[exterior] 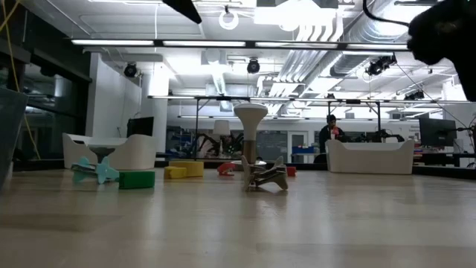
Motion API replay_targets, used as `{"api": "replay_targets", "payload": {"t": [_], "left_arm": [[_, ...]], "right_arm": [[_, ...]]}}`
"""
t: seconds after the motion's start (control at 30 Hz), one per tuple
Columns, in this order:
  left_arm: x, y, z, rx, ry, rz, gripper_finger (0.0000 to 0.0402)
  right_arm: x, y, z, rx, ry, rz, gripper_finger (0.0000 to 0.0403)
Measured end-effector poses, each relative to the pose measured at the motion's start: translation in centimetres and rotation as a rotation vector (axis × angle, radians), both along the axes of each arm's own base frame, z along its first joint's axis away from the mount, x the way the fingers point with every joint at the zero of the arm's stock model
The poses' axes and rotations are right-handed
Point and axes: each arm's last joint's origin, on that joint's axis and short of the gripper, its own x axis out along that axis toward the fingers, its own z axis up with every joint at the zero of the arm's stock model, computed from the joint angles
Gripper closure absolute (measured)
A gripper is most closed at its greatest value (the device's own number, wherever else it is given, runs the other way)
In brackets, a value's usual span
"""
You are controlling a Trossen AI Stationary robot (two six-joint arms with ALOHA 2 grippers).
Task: Pick and place Stapler, Stapler remover, tape
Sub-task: Put the bottom right red stapler into the left white bin
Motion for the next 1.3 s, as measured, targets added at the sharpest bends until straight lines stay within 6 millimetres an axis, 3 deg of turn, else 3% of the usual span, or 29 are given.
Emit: {"api": "replay_targets", "payload": {"t": [0.17,0.47,0.6,0.83,1.3], "left_arm": [[-0.8,1.3,-0.2,-0.031,0.061,-0.059,0.0401],[-1.6,3.3,-0.6,-0.120,0.101,-0.142,0.0401],[-1.8,3.9,-0.5,-0.132,0.096,-0.179,0.0401],[-2.0,4.6,-0.5,-0.128,0.099,-0.177,0.0401],[-2.1,4.5,-0.6,-0.127,0.115,-0.188,0.0401]], "right_arm": [[0.3,1.4,-2.0,0.053,0.107,-0.138,0.0352],[1.7,3.6,-3.7,0.054,0.097,-0.358,0.0213],[2.9,4.1,-4.9,0.061,0.132,-0.370,0.0178],[4.5,4.0,-7.3,0.012,0.235,-0.418,0.0172],[6.4,3.7,-9.9,-0.009,0.272,-0.480,0.0172]]}}
